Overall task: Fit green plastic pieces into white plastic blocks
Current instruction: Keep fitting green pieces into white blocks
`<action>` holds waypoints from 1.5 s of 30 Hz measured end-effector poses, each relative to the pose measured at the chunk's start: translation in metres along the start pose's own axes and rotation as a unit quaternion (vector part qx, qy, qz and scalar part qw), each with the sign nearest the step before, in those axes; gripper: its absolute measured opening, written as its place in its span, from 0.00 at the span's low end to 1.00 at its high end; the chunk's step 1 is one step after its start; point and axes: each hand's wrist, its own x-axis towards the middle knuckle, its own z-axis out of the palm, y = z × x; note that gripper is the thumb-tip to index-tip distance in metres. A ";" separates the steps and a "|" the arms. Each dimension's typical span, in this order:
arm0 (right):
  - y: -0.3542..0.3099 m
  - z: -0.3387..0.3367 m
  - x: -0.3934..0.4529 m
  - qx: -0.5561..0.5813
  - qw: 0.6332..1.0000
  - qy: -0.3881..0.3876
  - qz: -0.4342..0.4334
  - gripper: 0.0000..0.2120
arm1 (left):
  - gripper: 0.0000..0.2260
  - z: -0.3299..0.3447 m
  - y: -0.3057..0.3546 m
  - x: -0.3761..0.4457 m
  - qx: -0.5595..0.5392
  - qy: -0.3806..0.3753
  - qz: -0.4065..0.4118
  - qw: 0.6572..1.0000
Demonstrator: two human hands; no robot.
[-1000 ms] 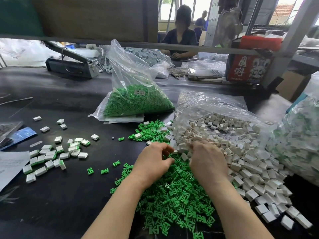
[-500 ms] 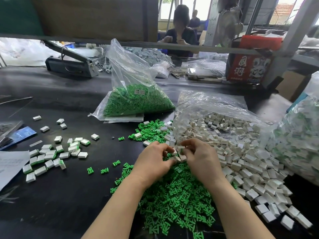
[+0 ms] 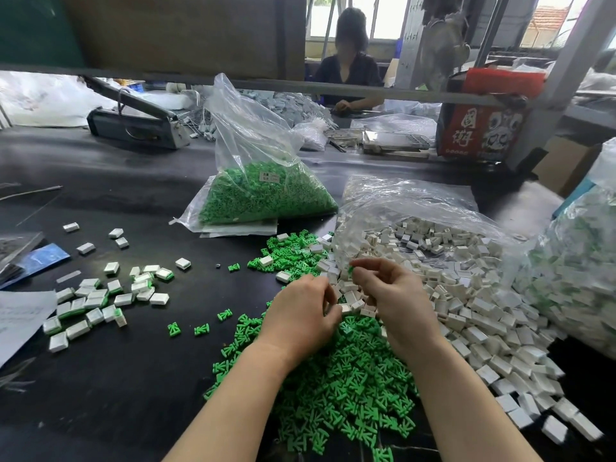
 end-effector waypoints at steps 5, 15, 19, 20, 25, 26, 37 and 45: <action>-0.006 -0.001 -0.001 0.155 0.986 -0.057 0.033 0.10 | 0.07 -0.005 0.001 0.001 -0.095 0.037 -0.048 0.994; -0.009 0.000 -0.002 0.202 0.973 -0.111 -0.010 0.10 | 0.12 -0.023 0.010 0.005 -0.653 -0.006 -0.171 0.738; -0.012 0.002 -0.006 0.195 0.974 -0.113 -0.031 0.09 | 0.10 -0.026 0.008 0.005 -0.693 0.008 -0.136 0.708; -0.013 0.002 -0.007 0.187 0.976 -0.109 -0.037 0.09 | 0.10 -0.027 0.007 0.005 -0.698 0.015 -0.127 0.705; -0.014 0.004 -0.008 0.164 0.980 -0.087 -0.075 0.13 | 0.11 -0.028 0.004 0.004 -0.703 0.025 -0.086 0.706; -0.014 0.004 -0.008 0.162 0.980 -0.080 -0.083 0.12 | 0.12 -0.028 0.004 0.004 -0.702 0.026 -0.081 0.707; -0.012 0.005 -0.009 0.138 0.980 -0.064 -0.130 0.11 | 0.15 -0.031 0.007 0.001 -0.668 0.016 -0.074 0.740; -0.013 0.006 -0.010 0.111 0.983 -0.048 -0.136 0.10 | 0.12 -0.031 0.012 -0.003 -0.654 -0.005 -0.084 0.751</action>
